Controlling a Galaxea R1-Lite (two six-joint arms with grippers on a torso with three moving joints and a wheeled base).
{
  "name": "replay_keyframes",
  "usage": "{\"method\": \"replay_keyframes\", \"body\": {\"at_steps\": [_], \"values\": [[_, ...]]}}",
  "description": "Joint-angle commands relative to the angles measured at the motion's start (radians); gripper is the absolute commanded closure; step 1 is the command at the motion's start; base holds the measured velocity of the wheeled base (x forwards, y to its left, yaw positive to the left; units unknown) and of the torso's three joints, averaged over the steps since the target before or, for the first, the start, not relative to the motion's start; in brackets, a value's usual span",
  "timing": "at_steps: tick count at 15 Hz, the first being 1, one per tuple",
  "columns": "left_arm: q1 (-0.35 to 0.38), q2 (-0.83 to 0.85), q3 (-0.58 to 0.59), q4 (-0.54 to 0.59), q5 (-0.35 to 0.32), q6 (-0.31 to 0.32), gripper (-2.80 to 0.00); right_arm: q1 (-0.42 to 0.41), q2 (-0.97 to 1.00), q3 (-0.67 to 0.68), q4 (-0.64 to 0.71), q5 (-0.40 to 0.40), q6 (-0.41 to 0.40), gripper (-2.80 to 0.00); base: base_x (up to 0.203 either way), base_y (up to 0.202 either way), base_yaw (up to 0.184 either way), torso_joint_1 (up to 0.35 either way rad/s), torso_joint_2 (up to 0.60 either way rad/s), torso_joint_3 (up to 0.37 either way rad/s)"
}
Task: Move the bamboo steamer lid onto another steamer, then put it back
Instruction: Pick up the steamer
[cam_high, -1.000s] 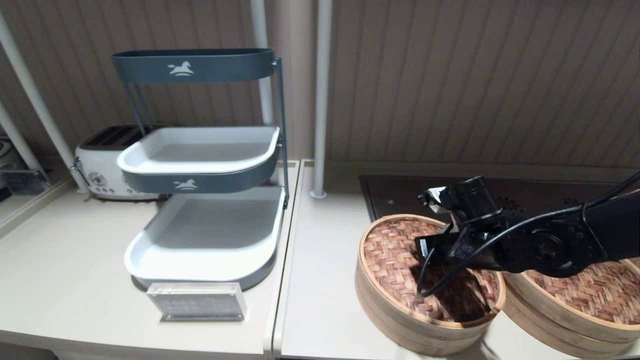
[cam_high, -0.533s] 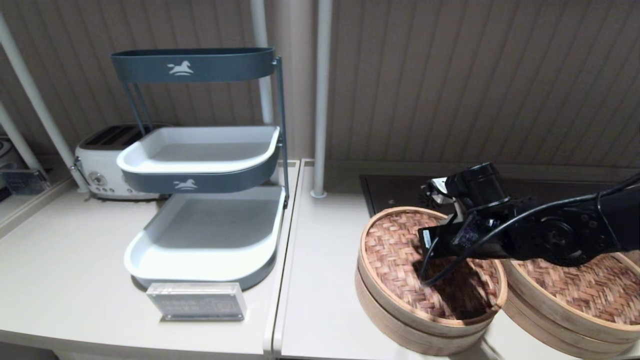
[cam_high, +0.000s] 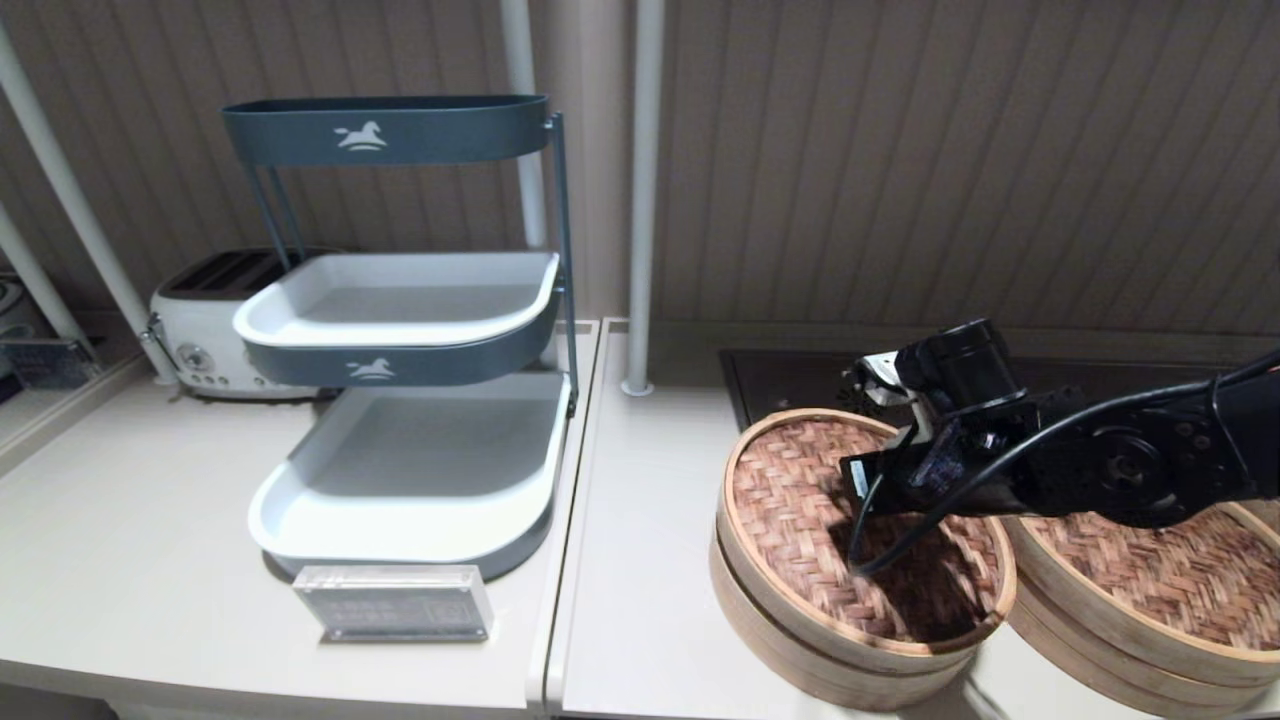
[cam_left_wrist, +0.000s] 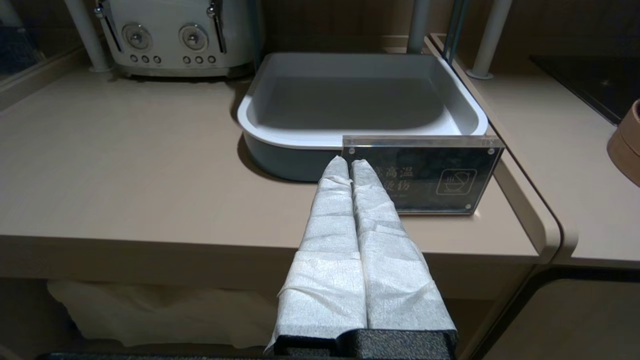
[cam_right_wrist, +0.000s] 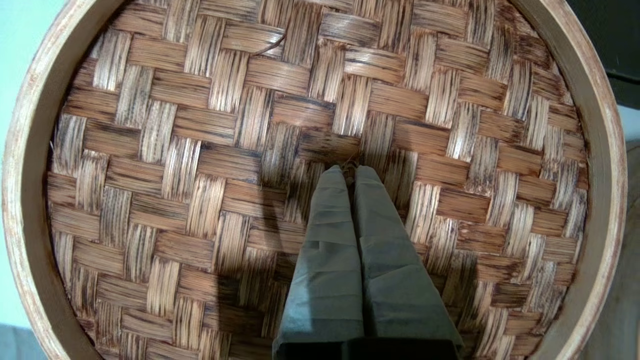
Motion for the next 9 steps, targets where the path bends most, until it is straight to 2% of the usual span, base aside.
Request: {"method": "replay_keyframes", "body": {"at_steps": [1, 3, 9], "values": [[0.000, -0.002, 0.028, -0.001, 0.000, 0.000, 0.00, -0.004, -0.019, -0.022, 0.047, -0.001, -0.010, 0.00, 0.000, 0.000, 0.000, 0.000, 0.00, 0.000], [0.000, -0.002, 0.028, -0.001, 0.000, 0.000, 0.00, -0.006, -0.034, -0.074, 0.121, -0.001, -0.017, 0.00, 0.000, 0.000, 0.000, 0.000, 0.00, 0.000], [0.000, -0.003, 0.028, -0.001, 0.000, 0.000, 0.00, -0.015, -0.034, -0.139, 0.185, -0.002, -0.039, 0.00, 0.000, 0.000, 0.000, 0.000, 0.00, 0.000]]}}
